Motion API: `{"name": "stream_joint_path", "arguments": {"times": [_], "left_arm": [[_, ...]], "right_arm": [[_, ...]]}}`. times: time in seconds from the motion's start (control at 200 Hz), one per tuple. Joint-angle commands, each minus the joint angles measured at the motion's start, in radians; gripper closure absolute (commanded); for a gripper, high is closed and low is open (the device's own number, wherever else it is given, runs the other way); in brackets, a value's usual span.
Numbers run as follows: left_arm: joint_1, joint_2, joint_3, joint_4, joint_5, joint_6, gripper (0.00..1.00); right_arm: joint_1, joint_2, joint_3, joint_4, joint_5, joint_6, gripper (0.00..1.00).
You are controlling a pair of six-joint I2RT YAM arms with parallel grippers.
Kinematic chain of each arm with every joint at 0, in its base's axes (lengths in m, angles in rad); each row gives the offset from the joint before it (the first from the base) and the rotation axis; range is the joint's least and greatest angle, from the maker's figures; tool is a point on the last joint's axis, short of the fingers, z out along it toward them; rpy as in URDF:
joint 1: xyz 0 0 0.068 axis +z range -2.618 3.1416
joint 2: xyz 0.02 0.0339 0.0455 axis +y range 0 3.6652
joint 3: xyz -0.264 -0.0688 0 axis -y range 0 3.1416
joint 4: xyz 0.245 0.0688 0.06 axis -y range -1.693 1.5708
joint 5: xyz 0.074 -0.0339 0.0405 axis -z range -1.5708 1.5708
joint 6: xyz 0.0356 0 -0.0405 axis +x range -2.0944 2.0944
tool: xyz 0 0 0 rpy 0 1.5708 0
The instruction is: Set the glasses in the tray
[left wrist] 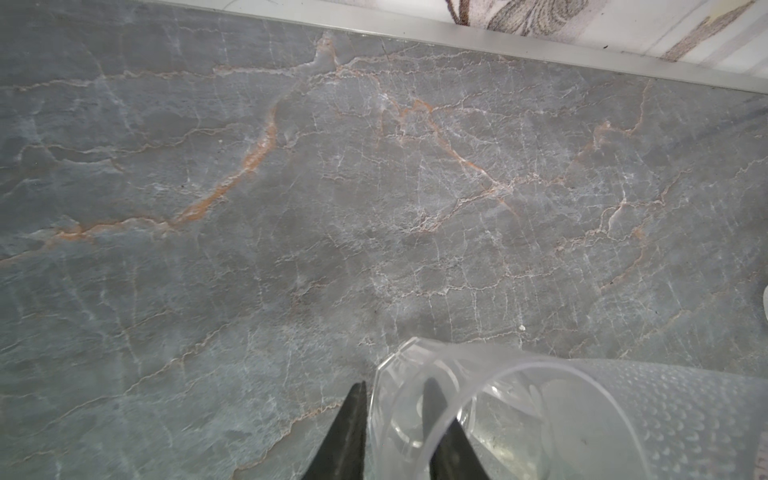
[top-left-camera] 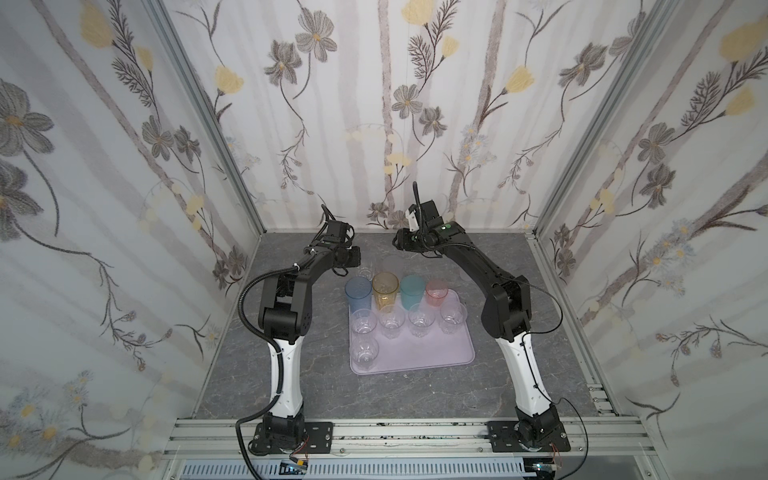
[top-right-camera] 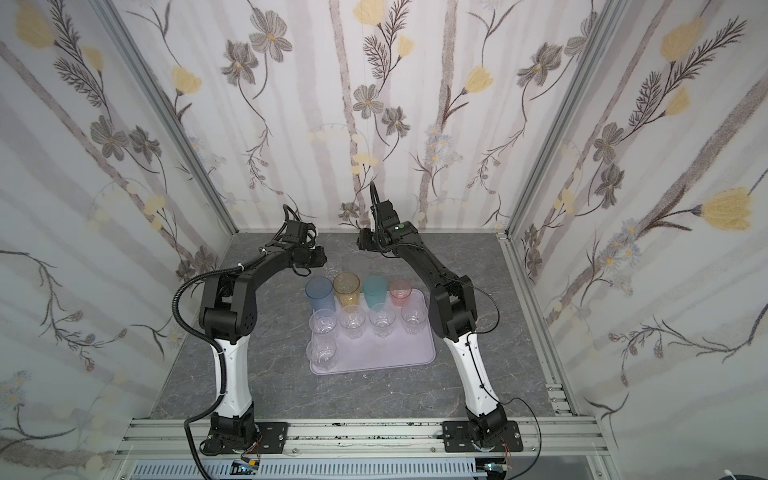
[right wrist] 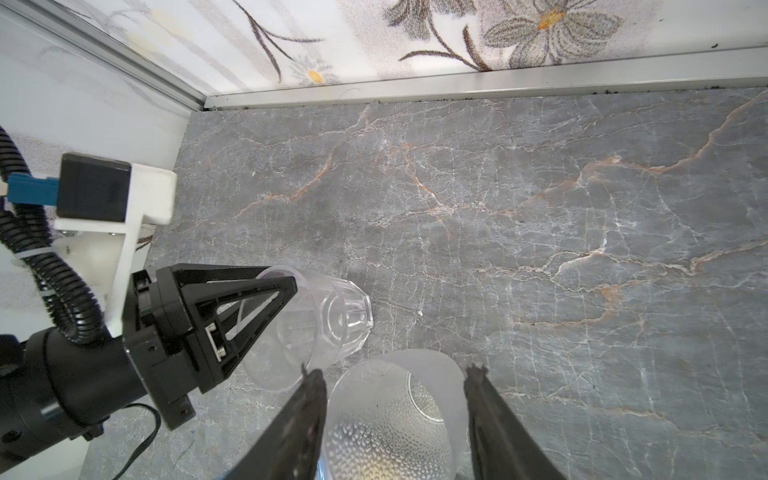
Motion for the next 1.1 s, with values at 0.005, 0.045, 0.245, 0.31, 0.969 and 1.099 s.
{"name": "stream_joint_path", "arguments": {"times": [0.005, 0.045, 0.245, 0.31, 0.969, 1.099], "left_arm": [[0.002, 0.0, 0.009, -0.004, -0.023, 0.002, 0.79], [0.002, -0.004, 0.01, -0.004, -0.03, -0.001, 0.82], [0.002, -0.03, 0.007, -0.004, -0.058, 0.0, 0.86], [0.002, -0.043, 0.006, -0.002, -0.068, 0.004, 0.88], [-0.075, -0.303, 0.017, 0.011, -0.203, -0.277, 0.99], [-0.14, -0.379, -0.063, 0.055, -0.231, -0.361, 0.99]], "right_arm": [[0.001, -0.016, -0.003, 0.012, 0.0, -0.01, 0.46], [0.0, -0.018, -0.003, 0.011, -0.002, -0.009, 0.46], [0.0, -0.031, -0.003, 0.011, 0.0, -0.011, 0.46], [0.001, -0.038, -0.003, 0.01, -0.003, -0.009, 0.46], [0.119, -0.318, -0.086, 0.037, 0.146, 0.019, 0.47], [0.182, -0.366, -0.095, 0.005, 0.296, -0.011, 0.47]]}}
